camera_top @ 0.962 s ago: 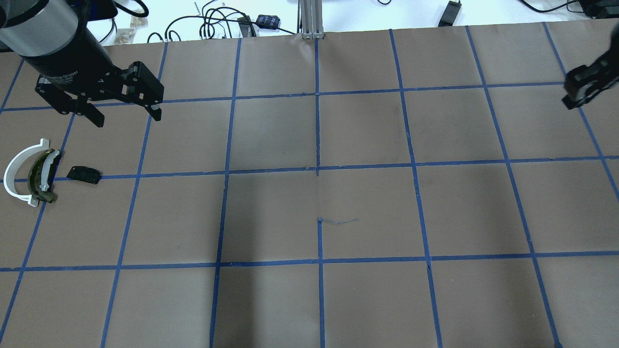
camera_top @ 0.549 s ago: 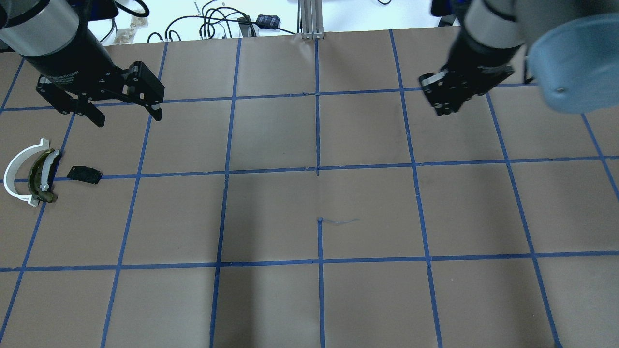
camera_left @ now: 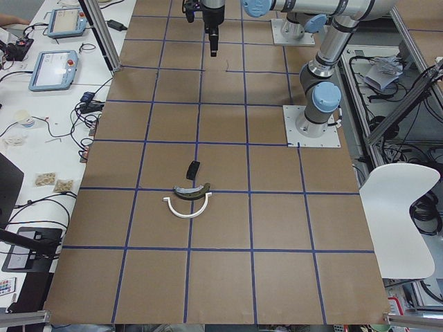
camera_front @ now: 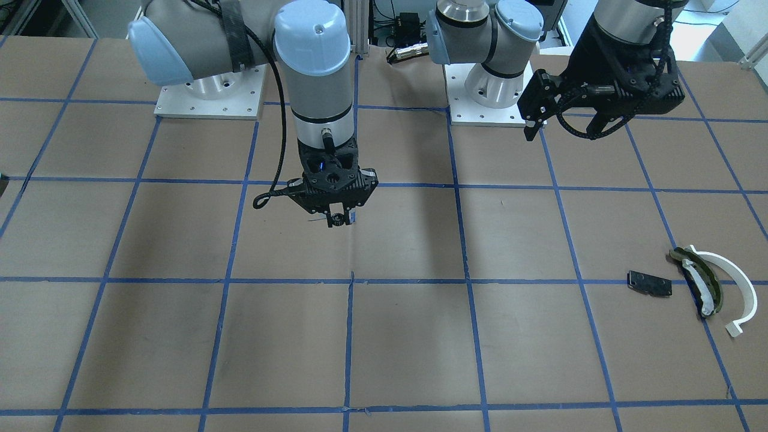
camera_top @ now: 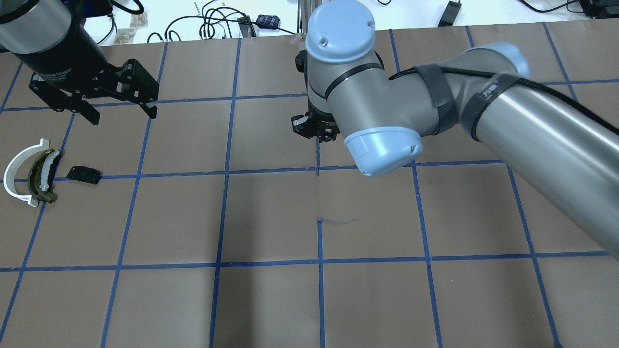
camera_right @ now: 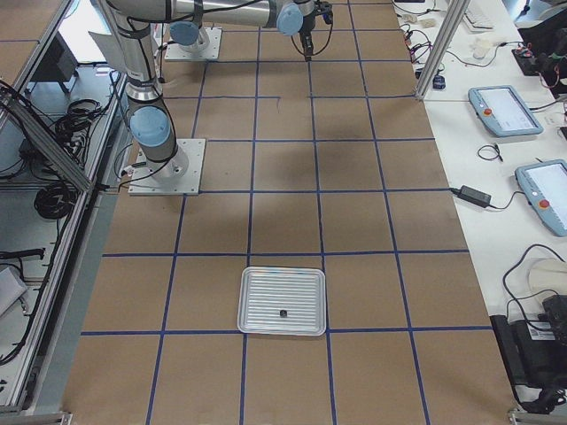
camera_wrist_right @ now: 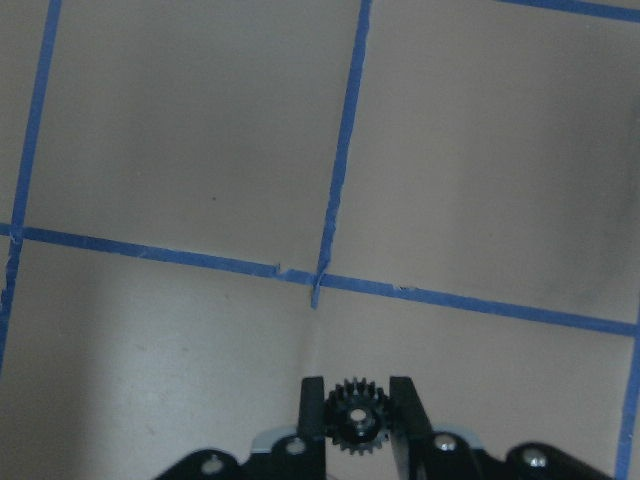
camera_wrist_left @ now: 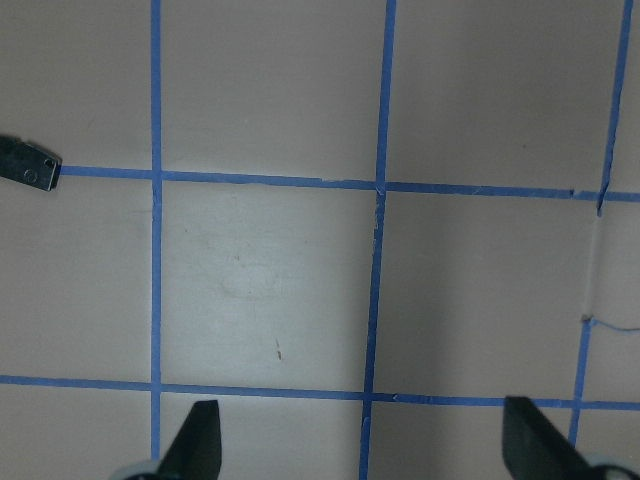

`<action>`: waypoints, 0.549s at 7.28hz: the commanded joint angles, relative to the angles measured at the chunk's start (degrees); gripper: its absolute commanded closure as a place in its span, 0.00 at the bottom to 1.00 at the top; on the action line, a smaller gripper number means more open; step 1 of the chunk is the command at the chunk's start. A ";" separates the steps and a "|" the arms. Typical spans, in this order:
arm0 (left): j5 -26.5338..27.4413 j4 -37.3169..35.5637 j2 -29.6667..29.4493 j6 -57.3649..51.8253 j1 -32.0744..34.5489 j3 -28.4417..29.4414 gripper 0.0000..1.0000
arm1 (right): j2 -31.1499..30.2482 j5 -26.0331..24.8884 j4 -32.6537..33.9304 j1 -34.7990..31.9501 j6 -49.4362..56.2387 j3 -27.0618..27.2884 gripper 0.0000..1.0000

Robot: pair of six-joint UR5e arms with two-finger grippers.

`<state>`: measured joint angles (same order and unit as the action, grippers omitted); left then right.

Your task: Place bearing gear from tray to pile

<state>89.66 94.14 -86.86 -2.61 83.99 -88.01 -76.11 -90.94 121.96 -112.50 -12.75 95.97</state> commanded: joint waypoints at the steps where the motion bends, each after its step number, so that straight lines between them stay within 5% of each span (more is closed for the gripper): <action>1: 0.08 -0.09 0.36 0.06 -0.06 -0.75 0.00 | 1.05 -0.64 4.07 -0.62 -0.95 0.89 0.00; 4: 0.17 0.34 0.81 0.06 0.38 -0.67 0.00 | -1.92 -0.38 -0.11 3.75 0.09 -2.44 0.00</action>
<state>89.75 94.22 -86.26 -2.55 84.10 -88.54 -76.29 -91.37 124.69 -111.19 -13.21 95.26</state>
